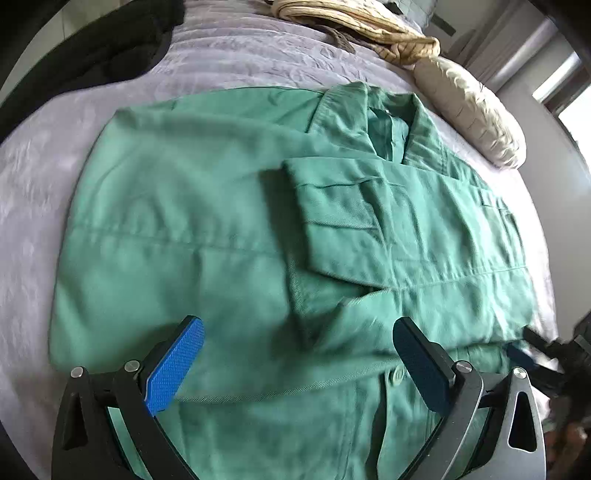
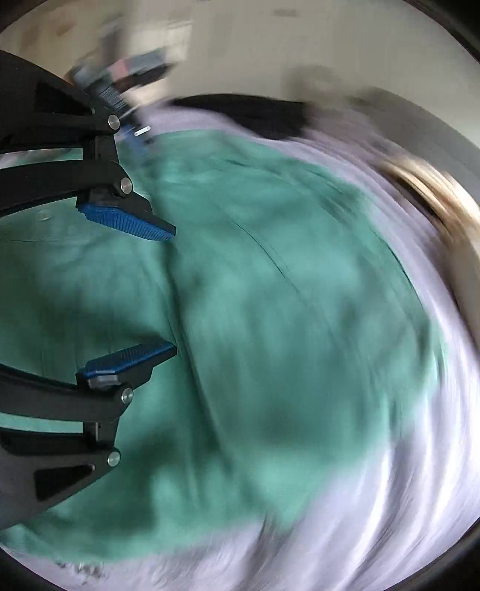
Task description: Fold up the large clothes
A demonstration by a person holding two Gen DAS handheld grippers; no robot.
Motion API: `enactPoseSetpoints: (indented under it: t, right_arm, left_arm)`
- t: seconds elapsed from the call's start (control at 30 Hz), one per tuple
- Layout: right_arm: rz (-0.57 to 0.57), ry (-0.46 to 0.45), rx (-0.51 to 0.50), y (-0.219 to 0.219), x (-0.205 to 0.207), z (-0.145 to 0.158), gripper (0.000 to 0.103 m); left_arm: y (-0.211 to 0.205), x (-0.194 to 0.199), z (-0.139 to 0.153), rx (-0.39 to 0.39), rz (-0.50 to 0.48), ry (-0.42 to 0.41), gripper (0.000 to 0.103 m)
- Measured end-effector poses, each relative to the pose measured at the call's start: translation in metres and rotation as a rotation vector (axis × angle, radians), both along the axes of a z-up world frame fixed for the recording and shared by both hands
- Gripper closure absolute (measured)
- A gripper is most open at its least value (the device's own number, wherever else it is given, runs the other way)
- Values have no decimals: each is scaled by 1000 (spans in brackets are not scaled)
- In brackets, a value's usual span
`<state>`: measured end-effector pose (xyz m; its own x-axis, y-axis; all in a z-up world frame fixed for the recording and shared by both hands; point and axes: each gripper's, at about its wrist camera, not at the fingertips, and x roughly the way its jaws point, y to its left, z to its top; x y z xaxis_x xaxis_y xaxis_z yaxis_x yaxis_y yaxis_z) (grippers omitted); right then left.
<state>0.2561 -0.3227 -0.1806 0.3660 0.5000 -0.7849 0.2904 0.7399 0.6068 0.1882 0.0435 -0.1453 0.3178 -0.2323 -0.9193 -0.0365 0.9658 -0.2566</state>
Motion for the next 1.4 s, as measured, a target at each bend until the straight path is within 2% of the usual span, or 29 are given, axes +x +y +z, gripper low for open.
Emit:
enactPoseSetpoints:
  t: [0.13, 0.23, 0.27, 0.3, 0.33, 0.43, 0.5, 0.57, 0.67, 0.8, 0.83, 0.9, 0.93, 0.97, 1.0, 1.1, 1.23, 1.27, 1.3, 1.33, 1.37, 1.4]
  right_arm:
    - [-278, -24, 182, -67, -11, -15, 42]
    - [-434, -40, 327, -96, -20, -30, 42]
    - [-471, -37, 362, -98, -22, -36, 49]
    - [-527, -32, 418, -104, -27, -45, 61]
    - [-580, -24, 465, -109, -32, -53, 99]
    - [-642, -21, 536, -116, -41, -60, 101]
    - [-586, -35, 422, -115, -41, -48, 101]
    - [-540, -11, 304, -111, -43, -44, 101]
    - [-517, 38, 285, -112, -52, -61, 101]
    - [-481, 64, 232, -113, -58, -46, 99]
    - [-461, 59, 204, -112, -57, -38, 92]
    - [-340, -12, 108, -106, -51, -9, 88]
    - [-274, -47, 74, -102, -46, 3, 67]
    - [-201, -84, 21, -95, -34, 16, 42]
    - [-145, -118, -31, -90, -21, 26, 39]
    - [-56, -168, -102, -82, 31, 32, 40]
    - [-42, -131, -151, -81, 103, 9, 41]
    - [-31, -108, -159, -80, 117, 1, 45]
    - [-16, -79, -180, -77, 129, -8, 52]
    - [4, -57, -199, -74, 138, -14, 81]
    - [16, -50, -197, -72, 146, -15, 97]
    - [18, -50, -199, -71, 147, -16, 97]
  left_arm:
    - [-14, 8, 14, 57, -14, -61, 1]
    - [-20, 20, 14, 110, -33, -66, 1]
    - [-23, 25, 11, 129, -35, -63, 1]
    - [-24, 28, 7, 146, -35, -58, 1]
    - [-24, 29, 5, 159, -34, -51, 1]
    - [-31, 33, -2, 177, -26, -44, 1]
    - [-36, 35, -6, 196, -35, -44, 1]
    - [-41, 37, -12, 217, -46, -44, 1]
    - [-42, 40, -15, 233, -52, -42, 1]
    - [-35, 42, -5, 237, -47, -49, 1]
    - [-33, 42, -2, 241, -44, -58, 1]
    - [-26, 43, 6, 248, -35, -80, 1]
    - [-22, 44, 9, 247, -28, -87, 1]
    - [-19, 45, 10, 248, -22, -89, 1]
    - [-16, 48, 11, 252, -13, -90, 1]
    - [-12, 53, 9, 262, 13, -90, 1]
    - [-13, 55, 4, 270, 27, -79, 1]
    - [-14, 54, 3, 277, 23, -79, 1]
    - [-13, 56, 1, 279, 20, -79, 1]
    - [-15, 56, 1, 281, 15, -81, 1]
    - [-17, 56, -1, 284, 7, -83, 1]
    - [-19, 55, -1, 288, 1, -84, 1]
